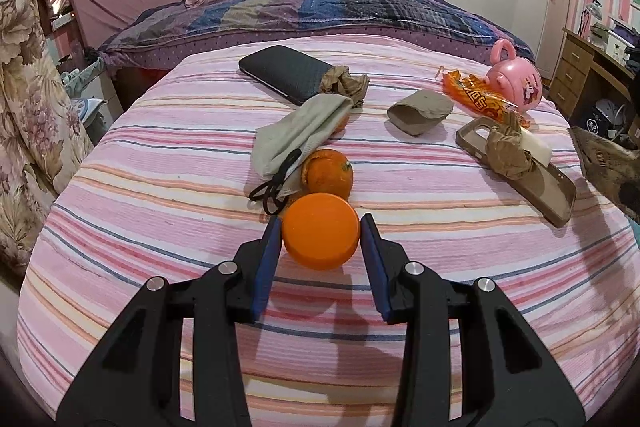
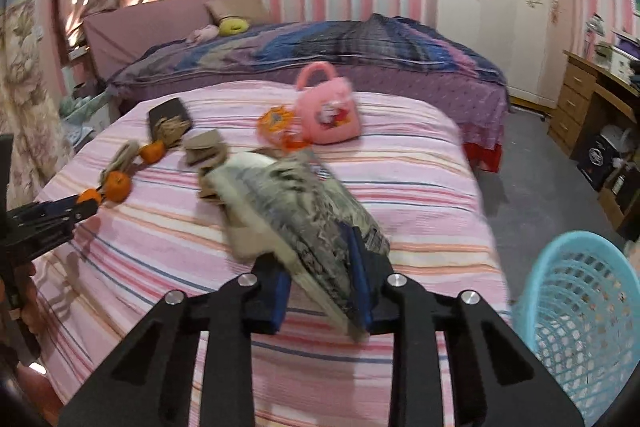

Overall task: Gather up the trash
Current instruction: 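Grasp the patterned snack packet with the right tool, then carry the cap and packet to the blue basket and release both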

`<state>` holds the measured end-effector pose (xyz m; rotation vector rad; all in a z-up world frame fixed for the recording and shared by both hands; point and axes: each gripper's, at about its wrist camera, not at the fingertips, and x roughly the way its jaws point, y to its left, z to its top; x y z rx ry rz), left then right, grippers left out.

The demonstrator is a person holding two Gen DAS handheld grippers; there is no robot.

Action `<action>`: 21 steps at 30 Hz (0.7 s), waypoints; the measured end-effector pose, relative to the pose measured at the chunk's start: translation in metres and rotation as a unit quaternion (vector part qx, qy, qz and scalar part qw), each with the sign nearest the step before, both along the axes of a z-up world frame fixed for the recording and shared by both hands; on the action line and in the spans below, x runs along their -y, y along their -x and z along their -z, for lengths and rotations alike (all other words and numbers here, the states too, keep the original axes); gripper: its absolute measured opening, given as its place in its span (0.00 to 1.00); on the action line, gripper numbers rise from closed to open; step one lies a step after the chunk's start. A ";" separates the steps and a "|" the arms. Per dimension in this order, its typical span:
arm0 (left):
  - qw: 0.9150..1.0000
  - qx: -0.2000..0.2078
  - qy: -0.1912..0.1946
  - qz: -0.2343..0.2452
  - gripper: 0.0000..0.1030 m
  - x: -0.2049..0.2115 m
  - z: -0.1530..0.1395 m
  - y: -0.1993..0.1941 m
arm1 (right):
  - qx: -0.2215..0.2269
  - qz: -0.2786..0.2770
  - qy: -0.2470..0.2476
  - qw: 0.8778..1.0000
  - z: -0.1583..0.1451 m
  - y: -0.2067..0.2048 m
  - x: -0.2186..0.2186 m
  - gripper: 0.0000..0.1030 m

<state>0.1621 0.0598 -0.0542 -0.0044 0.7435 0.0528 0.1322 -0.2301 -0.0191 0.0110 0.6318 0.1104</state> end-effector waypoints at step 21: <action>1.000 0.024 0.010 -0.016 0.38 0.023 -0.007 0.015 | 0.039 0.008 -0.002 0.999 -0.008 0.019 0.053 0.07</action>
